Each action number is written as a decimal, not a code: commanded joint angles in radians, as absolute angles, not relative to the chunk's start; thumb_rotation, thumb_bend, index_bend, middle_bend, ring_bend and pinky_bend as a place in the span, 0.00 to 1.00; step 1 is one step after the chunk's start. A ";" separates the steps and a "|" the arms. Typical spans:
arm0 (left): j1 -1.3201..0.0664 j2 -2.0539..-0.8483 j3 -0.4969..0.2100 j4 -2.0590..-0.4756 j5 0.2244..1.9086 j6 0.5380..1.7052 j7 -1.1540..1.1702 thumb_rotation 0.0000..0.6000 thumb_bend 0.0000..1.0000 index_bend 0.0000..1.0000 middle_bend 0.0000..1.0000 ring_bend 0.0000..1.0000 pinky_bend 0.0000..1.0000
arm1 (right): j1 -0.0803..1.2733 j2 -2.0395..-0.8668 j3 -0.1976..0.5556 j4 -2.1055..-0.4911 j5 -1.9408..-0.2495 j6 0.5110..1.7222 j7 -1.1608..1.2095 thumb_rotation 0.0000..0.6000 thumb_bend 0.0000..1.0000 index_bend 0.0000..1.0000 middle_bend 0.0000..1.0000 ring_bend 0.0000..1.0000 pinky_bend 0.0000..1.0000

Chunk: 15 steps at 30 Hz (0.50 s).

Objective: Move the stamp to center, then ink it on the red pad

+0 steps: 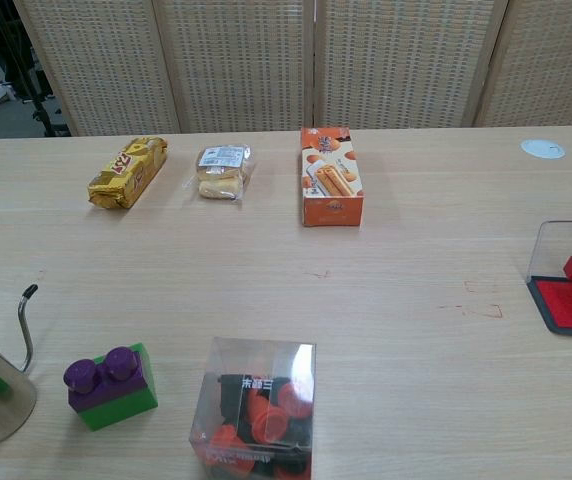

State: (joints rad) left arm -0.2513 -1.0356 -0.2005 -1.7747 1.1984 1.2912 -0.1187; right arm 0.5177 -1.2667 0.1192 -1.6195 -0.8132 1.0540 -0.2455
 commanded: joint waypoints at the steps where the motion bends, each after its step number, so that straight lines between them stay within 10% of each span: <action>1: -0.253 -1.037 -0.202 -1.774 1.194 1.289 -0.114 1.00 0.00 0.00 0.00 0.00 0.00 | 0.499 -1.270 0.116 -1.600 -0.820 1.037 -0.218 1.00 0.60 0.59 0.99 1.00 1.00; 15: -0.259 -1.048 -0.203 -1.773 1.181 1.287 -0.086 1.00 0.00 0.00 0.00 0.00 0.00 | 0.454 -1.285 0.116 -1.565 -0.902 1.043 -0.140 1.00 0.61 0.59 0.99 1.00 1.00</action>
